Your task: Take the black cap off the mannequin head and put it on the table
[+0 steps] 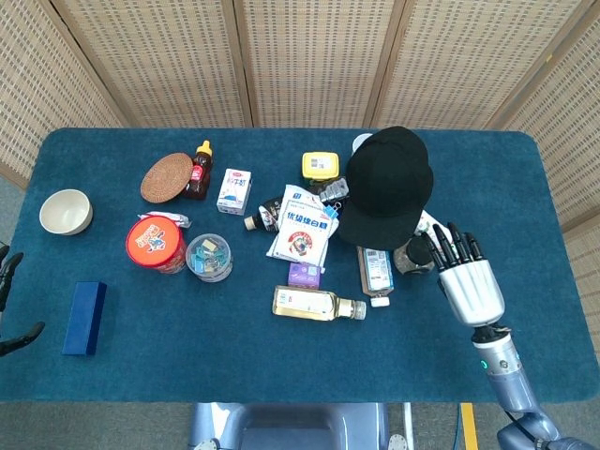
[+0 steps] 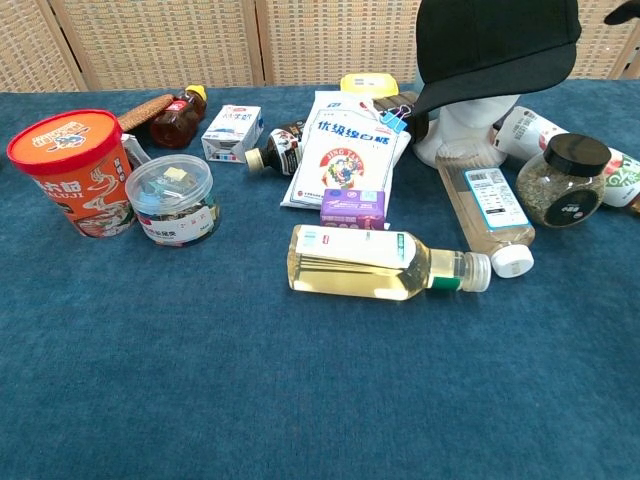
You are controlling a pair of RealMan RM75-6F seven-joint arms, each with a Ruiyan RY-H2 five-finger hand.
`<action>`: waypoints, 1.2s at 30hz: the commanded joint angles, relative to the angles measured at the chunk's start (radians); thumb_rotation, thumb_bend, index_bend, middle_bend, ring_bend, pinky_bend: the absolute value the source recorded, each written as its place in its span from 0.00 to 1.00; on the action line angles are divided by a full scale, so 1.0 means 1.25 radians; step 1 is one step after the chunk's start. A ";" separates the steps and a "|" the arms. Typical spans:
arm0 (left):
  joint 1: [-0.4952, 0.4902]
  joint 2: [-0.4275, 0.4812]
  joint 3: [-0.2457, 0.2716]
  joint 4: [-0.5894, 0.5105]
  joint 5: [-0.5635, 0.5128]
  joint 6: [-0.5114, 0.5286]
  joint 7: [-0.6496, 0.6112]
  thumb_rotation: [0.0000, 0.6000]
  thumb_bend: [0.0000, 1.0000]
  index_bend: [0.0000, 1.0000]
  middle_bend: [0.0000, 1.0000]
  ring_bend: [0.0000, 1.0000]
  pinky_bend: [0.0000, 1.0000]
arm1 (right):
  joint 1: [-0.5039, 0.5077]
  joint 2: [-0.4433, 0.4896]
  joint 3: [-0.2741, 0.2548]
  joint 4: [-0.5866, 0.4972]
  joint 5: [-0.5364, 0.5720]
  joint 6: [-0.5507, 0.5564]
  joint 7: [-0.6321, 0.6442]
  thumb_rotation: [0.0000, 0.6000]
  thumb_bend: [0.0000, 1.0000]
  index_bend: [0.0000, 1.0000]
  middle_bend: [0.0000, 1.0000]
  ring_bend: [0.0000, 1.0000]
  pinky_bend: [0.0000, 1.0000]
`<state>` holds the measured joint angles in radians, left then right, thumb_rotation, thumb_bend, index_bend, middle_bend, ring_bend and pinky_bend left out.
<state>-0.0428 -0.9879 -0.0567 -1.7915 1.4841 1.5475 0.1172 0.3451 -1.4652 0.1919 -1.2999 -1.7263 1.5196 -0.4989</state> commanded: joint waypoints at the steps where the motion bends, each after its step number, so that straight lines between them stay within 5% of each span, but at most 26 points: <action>1: -0.003 0.002 0.002 0.000 0.000 -0.008 0.002 1.00 0.14 0.00 0.00 0.00 0.05 | 0.030 -0.033 0.010 0.030 -0.014 0.000 -0.013 1.00 0.00 0.20 0.24 0.22 0.35; 12: -0.017 0.016 -0.002 -0.009 -0.021 -0.040 -0.004 1.00 0.14 0.00 0.00 0.00 0.05 | 0.131 -0.163 0.040 0.196 0.018 -0.062 -0.054 1.00 0.00 0.21 0.25 0.24 0.39; 18: -0.022 0.021 -0.006 -0.013 -0.036 -0.050 -0.008 1.00 0.14 0.00 0.00 0.00 0.05 | 0.153 -0.205 0.041 0.240 0.021 -0.039 -0.062 1.00 0.14 0.24 0.27 0.26 0.40; 30: -0.024 0.032 -0.005 -0.017 -0.039 -0.058 -0.028 1.00 0.14 0.00 0.00 0.00 0.05 | 0.202 -0.279 0.021 0.407 0.007 -0.002 -0.036 1.00 0.32 0.40 0.44 0.45 0.58; 36: -0.025 0.034 -0.004 -0.016 -0.039 -0.059 -0.035 1.00 0.14 0.00 0.00 0.00 0.05 | 0.218 -0.293 0.006 0.455 -0.020 0.067 0.047 1.00 0.49 0.58 0.62 0.62 0.73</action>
<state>-0.0736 -0.9459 -0.0618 -1.8121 1.4359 1.4744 0.0729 0.6052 -1.8239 0.2124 -0.7555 -1.7265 1.5579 -0.4881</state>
